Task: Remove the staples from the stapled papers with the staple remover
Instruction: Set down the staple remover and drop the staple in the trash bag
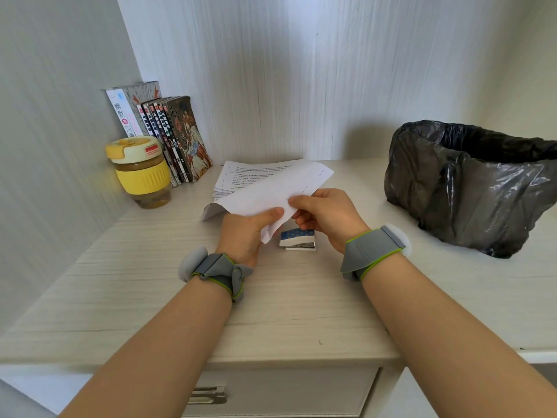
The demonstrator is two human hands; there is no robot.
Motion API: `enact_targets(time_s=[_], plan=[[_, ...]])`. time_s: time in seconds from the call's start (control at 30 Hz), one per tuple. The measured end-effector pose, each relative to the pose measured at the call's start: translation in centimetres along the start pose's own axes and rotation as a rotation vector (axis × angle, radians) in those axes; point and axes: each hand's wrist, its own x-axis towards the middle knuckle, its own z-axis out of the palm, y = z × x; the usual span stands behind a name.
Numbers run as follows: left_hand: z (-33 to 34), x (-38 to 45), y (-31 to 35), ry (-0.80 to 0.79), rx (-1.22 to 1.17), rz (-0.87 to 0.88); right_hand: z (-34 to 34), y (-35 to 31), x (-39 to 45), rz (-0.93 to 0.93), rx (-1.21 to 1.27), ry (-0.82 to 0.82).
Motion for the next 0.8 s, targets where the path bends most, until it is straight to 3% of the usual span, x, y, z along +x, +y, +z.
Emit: enact_targets(time_s=[0.13,0.37,0.8], plan=[[-0.13,0.11,0.04,-0.014,-0.012,0.013,-0.11,-0.19,-0.05,0.02,0.012,-0.025],[0.0,0.06,0.52,-0.03,-0.162,-0.076,-0.59,-0.78,-0.28,0.063,0.121,-0.207],[0.04,-0.04,0.62,-0.082,-0.164,-0.129,-0.14,-0.09,-0.12,-0.162,-0.046,-0.13]])
